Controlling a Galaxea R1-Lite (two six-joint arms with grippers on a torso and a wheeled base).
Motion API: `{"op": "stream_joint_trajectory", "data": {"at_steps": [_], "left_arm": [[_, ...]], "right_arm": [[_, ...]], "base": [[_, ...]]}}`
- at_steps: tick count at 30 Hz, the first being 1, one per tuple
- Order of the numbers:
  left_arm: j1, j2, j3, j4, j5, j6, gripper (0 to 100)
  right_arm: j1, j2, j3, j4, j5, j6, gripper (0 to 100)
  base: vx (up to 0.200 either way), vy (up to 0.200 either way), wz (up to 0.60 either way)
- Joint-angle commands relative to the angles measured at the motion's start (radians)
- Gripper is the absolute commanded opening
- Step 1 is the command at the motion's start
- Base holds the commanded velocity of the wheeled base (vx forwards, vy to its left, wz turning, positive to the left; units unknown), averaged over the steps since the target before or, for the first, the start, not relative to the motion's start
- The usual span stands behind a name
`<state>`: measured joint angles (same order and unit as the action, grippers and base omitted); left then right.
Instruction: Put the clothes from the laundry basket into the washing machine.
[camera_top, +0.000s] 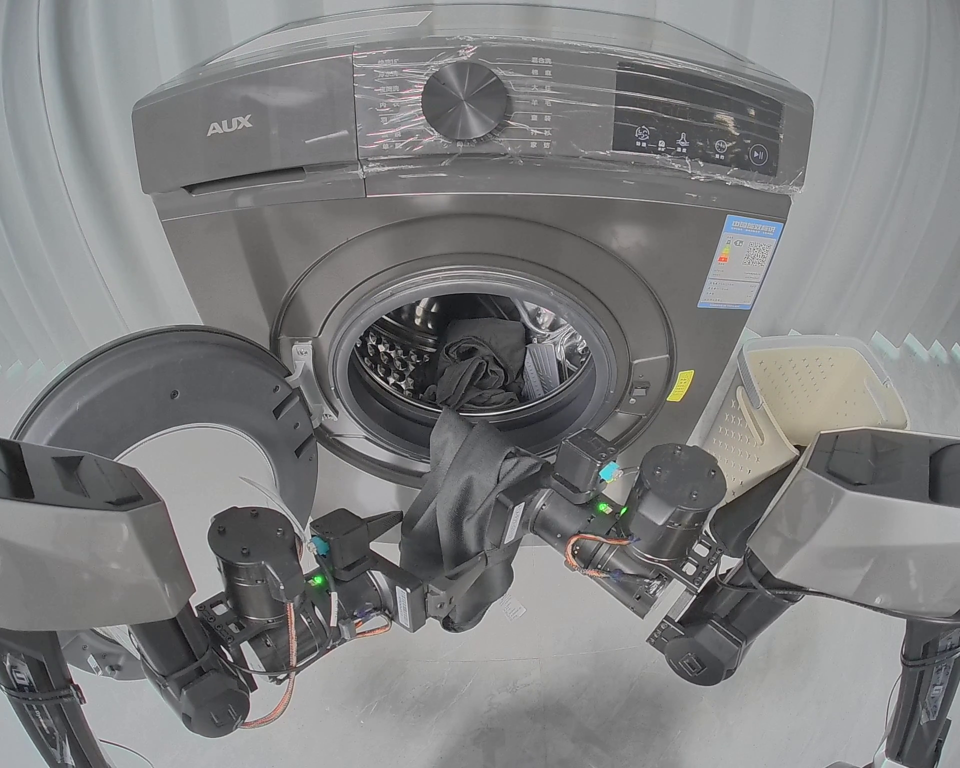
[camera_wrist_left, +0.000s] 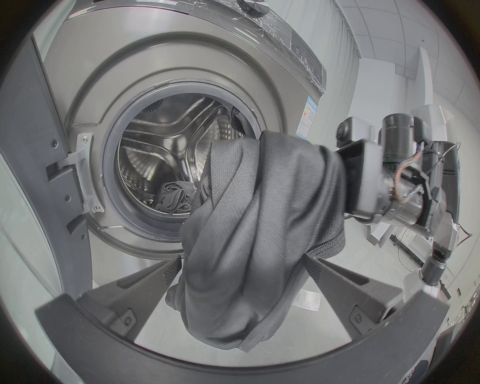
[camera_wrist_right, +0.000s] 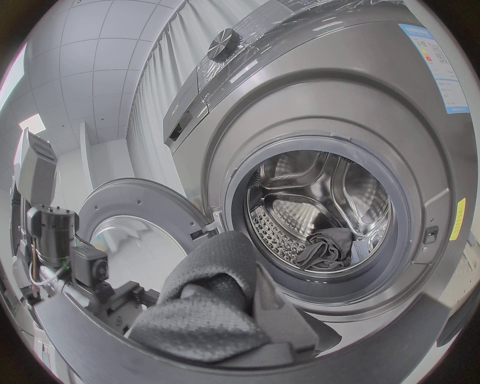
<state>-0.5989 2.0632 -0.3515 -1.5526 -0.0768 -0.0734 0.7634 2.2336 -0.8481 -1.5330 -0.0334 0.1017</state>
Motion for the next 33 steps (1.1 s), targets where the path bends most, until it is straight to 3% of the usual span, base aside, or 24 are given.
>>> {"op": "stream_joint_trajectory", "data": {"at_steps": [1, 15, 28, 29, 33], "left_arm": [[0.002, 0.049, -0.038, -0.001, 0.000, 0.003, 100], [0.084, 0.107, -0.156, -0.001, -0.014, 0.004, 100], [0.085, 0.146, -0.215, -0.001, -0.014, 0.011, 100], [0.085, 0.146, -0.215, -0.001, -0.014, 0.014, 0], [0.085, 0.144, -0.218, -0.001, -0.012, 0.015, 0]], "right_arm": [[0.025, -0.015, 0.006, -0.001, -0.002, 0.009, 0], [0.096, -0.031, 0.061, -0.006, -0.006, 0.035, 0], [0.114, -0.035, 0.064, -0.006, -0.019, 0.038, 0], [0.114, -0.035, 0.066, -0.006, -0.019, 0.038, 0], [0.111, -0.035, 0.075, -0.006, -0.019, 0.038, 0]], "base": [[0.000, 0.000, 0.00], [0.000, 0.000, 0.00], [0.000, 0.000, 0.00], [0.000, 0.000, 0.00], [0.000, 0.000, 0.00]]}}
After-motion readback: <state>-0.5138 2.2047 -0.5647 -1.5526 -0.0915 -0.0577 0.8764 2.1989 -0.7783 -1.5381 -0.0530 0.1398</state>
